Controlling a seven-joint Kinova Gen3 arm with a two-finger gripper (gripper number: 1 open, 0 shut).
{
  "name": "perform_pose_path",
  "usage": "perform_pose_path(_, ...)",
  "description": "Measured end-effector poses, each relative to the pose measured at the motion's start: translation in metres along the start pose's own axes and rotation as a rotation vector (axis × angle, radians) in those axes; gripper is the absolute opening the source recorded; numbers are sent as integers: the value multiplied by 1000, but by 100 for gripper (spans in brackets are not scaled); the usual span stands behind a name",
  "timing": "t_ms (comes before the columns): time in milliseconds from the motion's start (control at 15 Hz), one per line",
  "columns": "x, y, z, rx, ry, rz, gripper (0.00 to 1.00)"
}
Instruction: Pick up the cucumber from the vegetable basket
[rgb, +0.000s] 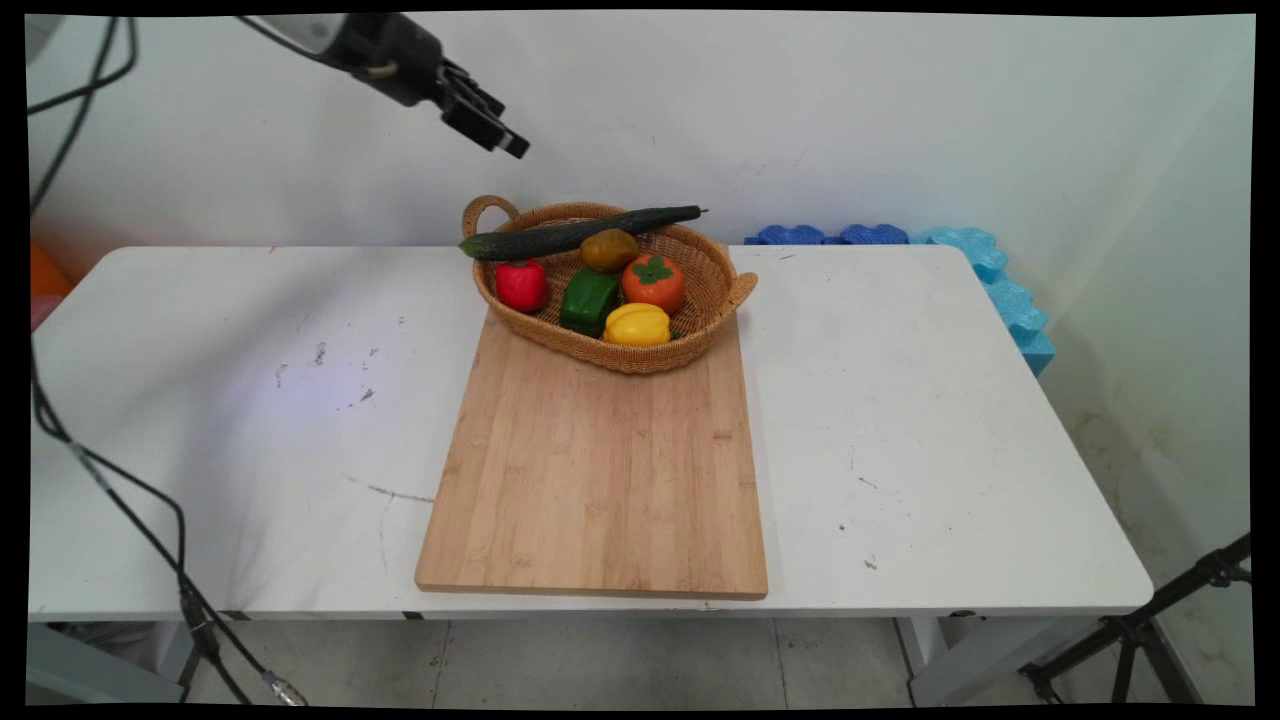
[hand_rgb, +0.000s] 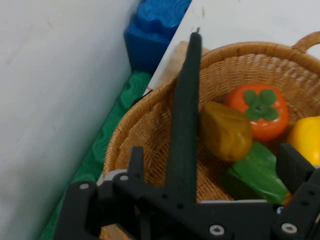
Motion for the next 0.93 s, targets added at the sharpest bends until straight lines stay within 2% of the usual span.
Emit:
perform_pose_path(400,20,-8,56,17,-124,32,100)
perform_pose_path(733,31,-4,99,-9,-225,34,100)
perform_pose_path(933,33,-4,114,-19,-265,42,100)
